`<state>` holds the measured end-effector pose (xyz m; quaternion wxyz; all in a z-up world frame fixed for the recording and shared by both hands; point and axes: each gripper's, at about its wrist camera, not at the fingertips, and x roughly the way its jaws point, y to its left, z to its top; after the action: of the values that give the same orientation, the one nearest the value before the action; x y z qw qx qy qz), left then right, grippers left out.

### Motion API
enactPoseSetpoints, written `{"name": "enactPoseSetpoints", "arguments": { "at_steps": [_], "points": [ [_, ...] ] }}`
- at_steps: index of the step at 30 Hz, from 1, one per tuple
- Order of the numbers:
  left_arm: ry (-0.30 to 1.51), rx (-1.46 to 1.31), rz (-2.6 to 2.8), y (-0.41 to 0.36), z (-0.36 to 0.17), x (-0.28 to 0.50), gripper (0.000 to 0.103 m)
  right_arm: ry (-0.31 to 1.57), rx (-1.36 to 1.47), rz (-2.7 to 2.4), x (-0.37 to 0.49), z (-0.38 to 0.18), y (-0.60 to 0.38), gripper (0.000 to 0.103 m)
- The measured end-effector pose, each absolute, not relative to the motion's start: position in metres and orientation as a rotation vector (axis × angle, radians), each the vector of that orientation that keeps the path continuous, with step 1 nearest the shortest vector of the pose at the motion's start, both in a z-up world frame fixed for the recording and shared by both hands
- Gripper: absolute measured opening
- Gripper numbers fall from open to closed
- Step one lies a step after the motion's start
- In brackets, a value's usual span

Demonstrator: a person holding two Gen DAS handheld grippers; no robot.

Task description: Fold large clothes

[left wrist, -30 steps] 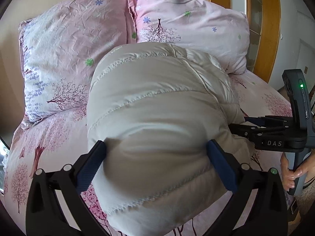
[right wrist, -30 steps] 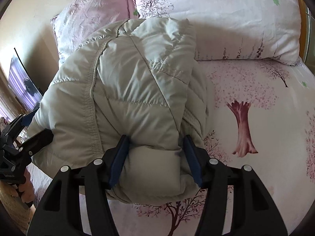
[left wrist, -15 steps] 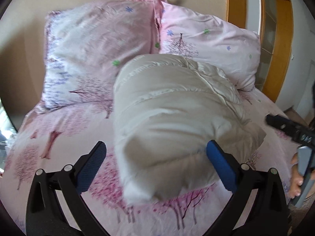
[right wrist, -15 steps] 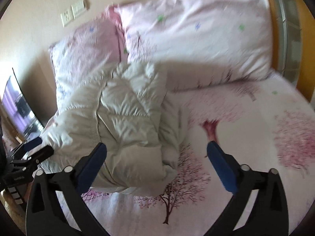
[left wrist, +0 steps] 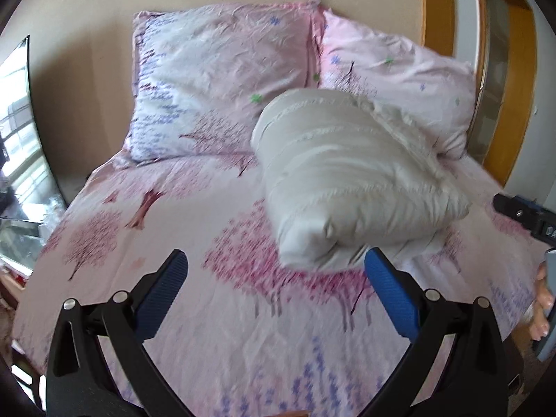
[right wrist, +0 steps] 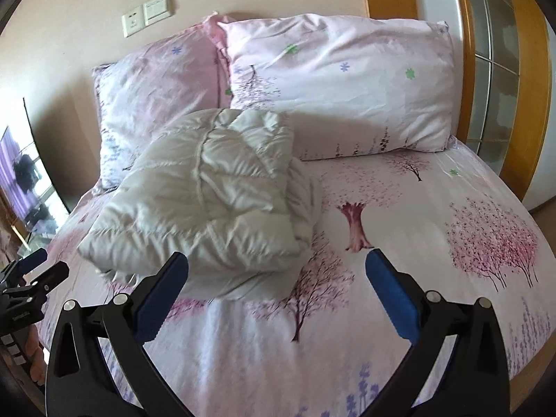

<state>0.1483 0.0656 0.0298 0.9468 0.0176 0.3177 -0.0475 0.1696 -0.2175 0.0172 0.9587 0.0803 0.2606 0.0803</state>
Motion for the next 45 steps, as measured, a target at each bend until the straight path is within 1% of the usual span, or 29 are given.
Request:
{"name": "enactPoseSetpoints", "arguments": {
  "at_steps": [5,17,26,36,45],
  "points": [
    [0.705,0.038,-0.094,0.068,0.022,0.141,0.101,0.543,0.124,0.176,0.153,0.012,-0.203,0.102],
    [0.803,0.064,-0.076,0.064,0.005,0.138,0.101,0.712,0.056,0.204,0.146,-0.016,-0.175,0.102],
    [0.856,0.095,-0.059,0.061,-0.006,0.141,0.101,0.783,0.027,0.177,0.144,-0.028,-0.171,0.102],
    [0.943,0.106,-0.069,0.06,-0.017,0.147,0.101,0.847,-0.004,0.152,0.15,-0.037,-0.169,0.102],
    [0.973,0.103,-0.07,0.061,-0.021,0.152,0.101,0.859,-0.01,0.136,0.151,-0.04,-0.169,0.102]
  ]
}}
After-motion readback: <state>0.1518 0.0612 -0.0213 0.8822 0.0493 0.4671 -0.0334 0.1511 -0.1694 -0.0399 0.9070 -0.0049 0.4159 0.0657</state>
